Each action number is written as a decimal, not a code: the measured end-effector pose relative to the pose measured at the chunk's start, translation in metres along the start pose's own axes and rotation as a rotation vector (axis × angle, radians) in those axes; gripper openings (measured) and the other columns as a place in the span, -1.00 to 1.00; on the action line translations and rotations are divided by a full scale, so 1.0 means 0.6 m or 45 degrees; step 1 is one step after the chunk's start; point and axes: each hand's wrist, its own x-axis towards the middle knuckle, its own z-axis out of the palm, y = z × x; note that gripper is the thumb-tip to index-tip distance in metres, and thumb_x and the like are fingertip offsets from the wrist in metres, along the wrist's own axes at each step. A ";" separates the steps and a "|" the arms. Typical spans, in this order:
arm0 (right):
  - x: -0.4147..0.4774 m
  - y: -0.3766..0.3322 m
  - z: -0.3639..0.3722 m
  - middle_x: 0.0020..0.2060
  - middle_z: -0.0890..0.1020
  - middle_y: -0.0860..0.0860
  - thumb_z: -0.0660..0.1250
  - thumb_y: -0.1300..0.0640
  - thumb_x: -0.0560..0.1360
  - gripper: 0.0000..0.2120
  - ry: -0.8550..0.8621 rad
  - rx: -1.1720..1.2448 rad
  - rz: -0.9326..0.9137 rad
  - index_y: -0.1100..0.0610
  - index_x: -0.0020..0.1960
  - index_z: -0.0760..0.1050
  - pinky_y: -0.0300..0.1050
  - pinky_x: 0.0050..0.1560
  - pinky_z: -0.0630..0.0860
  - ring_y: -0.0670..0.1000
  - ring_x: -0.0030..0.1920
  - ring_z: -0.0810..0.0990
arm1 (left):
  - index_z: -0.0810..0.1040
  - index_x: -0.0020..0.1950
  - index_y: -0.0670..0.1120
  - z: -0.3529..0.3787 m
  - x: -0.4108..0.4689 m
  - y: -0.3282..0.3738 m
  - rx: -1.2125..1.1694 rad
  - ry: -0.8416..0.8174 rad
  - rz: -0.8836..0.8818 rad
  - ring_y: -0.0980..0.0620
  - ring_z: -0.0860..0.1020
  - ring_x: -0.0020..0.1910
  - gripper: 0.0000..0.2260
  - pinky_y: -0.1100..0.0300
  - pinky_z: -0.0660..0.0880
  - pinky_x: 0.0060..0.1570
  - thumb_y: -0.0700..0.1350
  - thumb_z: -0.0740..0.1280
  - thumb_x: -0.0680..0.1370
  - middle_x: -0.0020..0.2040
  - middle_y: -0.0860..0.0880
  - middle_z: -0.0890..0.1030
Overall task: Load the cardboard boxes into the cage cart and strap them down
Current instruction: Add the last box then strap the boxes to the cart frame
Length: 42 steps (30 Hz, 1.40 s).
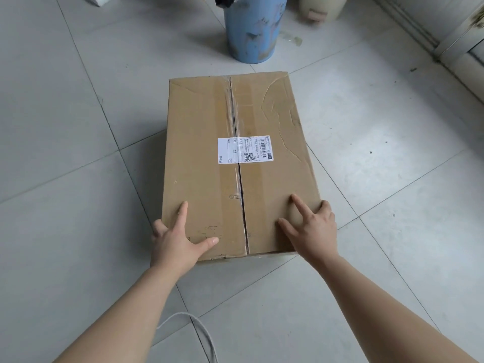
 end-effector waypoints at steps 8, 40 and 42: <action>-0.073 -0.021 -0.182 0.18 0.40 0.19 0.25 -0.38 0.38 -0.46 0.053 -0.031 0.133 -0.24 0.32 0.40 0.03 0.27 0.31 0.20 0.22 0.40 | 0.12 0.49 0.31 -0.124 -0.109 0.098 0.070 0.042 0.017 -0.18 0.30 0.31 -0.10 0.00 0.37 0.27 0.48 0.35 0.21 0.32 -0.09 0.24; -0.936 0.116 -0.921 0.11 0.44 0.11 0.19 -0.44 0.35 -0.43 0.639 0.169 1.205 -0.26 0.29 0.42 -0.01 0.24 0.35 0.13 0.13 0.44 | 0.22 0.47 0.25 -0.433 -0.965 0.528 0.496 -0.266 1.207 -0.13 0.35 0.30 -0.15 0.03 0.30 0.31 0.51 0.29 0.23 0.28 -0.09 0.32; -1.016 0.130 -0.943 0.13 0.43 0.11 0.19 -0.45 0.35 -0.42 0.700 0.175 1.298 -0.26 0.30 0.41 0.00 0.24 0.34 0.13 0.15 0.43 | 0.22 0.47 0.26 -0.420 -1.034 0.537 0.501 -0.297 1.327 -0.13 0.35 0.29 -0.15 0.02 0.31 0.29 0.51 0.28 0.23 0.27 -0.09 0.32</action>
